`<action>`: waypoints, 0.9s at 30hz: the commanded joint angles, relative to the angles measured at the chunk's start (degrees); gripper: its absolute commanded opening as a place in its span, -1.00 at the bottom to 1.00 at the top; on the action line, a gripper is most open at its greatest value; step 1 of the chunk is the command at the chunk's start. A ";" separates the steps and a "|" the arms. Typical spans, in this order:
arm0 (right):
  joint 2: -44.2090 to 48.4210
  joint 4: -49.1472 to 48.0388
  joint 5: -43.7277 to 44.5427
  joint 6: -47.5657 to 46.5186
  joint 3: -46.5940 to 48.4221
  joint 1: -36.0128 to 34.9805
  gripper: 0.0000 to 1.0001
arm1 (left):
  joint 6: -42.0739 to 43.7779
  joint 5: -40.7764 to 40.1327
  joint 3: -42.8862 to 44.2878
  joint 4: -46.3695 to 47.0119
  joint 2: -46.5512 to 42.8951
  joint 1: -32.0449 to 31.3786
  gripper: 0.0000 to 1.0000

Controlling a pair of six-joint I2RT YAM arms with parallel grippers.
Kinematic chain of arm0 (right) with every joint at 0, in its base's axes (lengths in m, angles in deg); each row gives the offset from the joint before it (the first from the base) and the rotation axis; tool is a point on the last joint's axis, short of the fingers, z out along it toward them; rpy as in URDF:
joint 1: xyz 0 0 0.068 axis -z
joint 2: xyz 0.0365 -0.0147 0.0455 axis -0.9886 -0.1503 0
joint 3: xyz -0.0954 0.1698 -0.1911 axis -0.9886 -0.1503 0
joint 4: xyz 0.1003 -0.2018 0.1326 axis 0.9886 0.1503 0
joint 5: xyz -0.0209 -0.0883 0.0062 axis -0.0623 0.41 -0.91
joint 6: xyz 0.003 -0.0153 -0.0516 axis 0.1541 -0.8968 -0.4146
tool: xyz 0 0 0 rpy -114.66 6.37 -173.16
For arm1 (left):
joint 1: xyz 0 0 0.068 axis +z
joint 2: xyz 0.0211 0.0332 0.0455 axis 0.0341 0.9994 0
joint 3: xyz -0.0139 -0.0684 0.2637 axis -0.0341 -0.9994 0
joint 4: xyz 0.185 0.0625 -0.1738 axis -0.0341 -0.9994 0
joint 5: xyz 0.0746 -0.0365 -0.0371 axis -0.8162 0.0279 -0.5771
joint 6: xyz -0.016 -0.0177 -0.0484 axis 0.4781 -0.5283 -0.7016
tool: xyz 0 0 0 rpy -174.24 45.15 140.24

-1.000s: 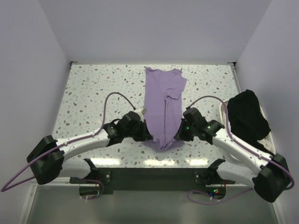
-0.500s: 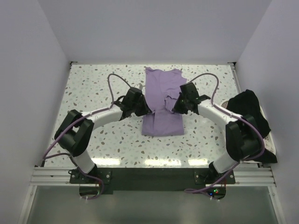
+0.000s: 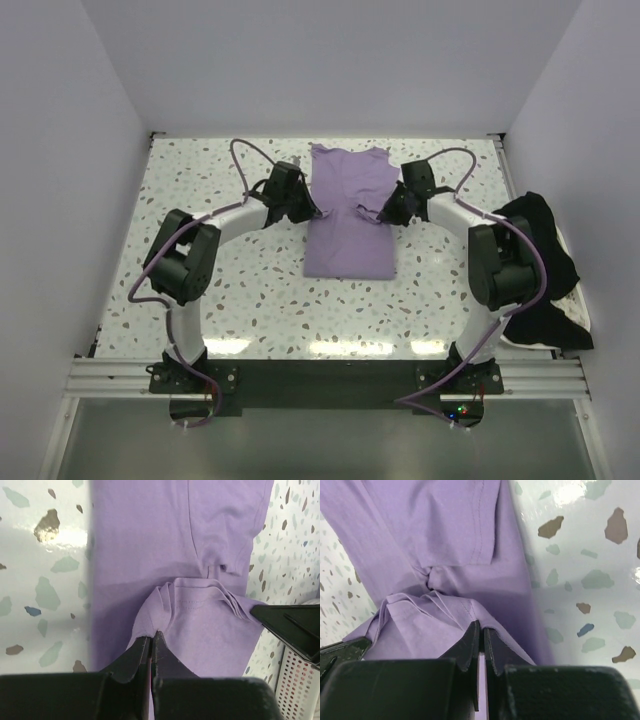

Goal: Fold and stack the t-shirts
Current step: Fold the tshirt

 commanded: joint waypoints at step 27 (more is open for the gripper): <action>1.18 2.56 4.05 -10.84 8.52 -3.33 0.10 | 11.93 5.54 7.79 2.53 -0.55 2.18 -0.14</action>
